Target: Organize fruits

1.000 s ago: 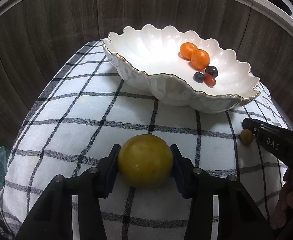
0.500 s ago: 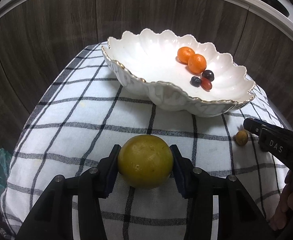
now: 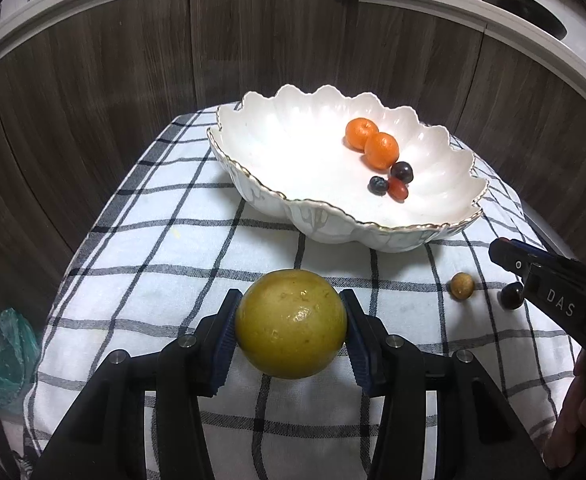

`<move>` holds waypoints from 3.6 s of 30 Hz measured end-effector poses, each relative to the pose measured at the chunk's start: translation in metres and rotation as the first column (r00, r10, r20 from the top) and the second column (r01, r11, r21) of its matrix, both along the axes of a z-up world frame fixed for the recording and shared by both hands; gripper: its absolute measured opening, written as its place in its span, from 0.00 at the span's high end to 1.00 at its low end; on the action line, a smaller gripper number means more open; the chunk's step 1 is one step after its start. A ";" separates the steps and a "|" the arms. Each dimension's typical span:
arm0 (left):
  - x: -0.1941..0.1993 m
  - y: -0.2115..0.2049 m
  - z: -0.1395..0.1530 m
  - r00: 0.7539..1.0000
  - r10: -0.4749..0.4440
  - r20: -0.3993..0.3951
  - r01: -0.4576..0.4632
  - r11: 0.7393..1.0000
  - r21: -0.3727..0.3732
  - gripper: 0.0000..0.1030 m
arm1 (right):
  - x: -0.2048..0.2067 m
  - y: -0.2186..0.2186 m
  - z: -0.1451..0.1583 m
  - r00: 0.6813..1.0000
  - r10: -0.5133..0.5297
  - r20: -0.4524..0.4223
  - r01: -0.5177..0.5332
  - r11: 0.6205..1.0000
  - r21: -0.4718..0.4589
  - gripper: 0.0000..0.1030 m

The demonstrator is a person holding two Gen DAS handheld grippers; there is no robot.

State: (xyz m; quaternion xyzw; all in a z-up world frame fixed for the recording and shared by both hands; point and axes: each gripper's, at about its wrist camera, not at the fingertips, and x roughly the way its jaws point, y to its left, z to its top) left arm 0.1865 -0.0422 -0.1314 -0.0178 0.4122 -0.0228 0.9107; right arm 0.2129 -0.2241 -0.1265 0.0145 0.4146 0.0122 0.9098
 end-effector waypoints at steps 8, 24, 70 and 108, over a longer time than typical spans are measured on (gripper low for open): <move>-0.005 -0.002 0.014 1.000 -0.010 0.024 0.009 1.000 0.019 0.53 | -0.010 0.003 0.018 0.999 0.006 0.035 -0.007 1.000 0.006 0.81; -0.002 0.004 0.045 0.998 -0.001 0.060 0.000 1.000 0.007 0.53 | -0.020 0.013 0.053 0.994 0.025 0.111 -0.026 1.000 0.008 0.81; 0.099 0.031 0.072 0.983 -0.158 0.090 0.161 0.987 -0.025 0.53 | 0.046 0.059 0.074 0.987 0.074 0.140 -0.076 0.997 0.005 0.81; 0.131 0.048 0.057 0.982 -0.185 0.040 0.184 0.983 0.009 0.07 | 0.069 0.062 0.040 1.000 0.025 0.003 -0.025 1.000 0.002 0.38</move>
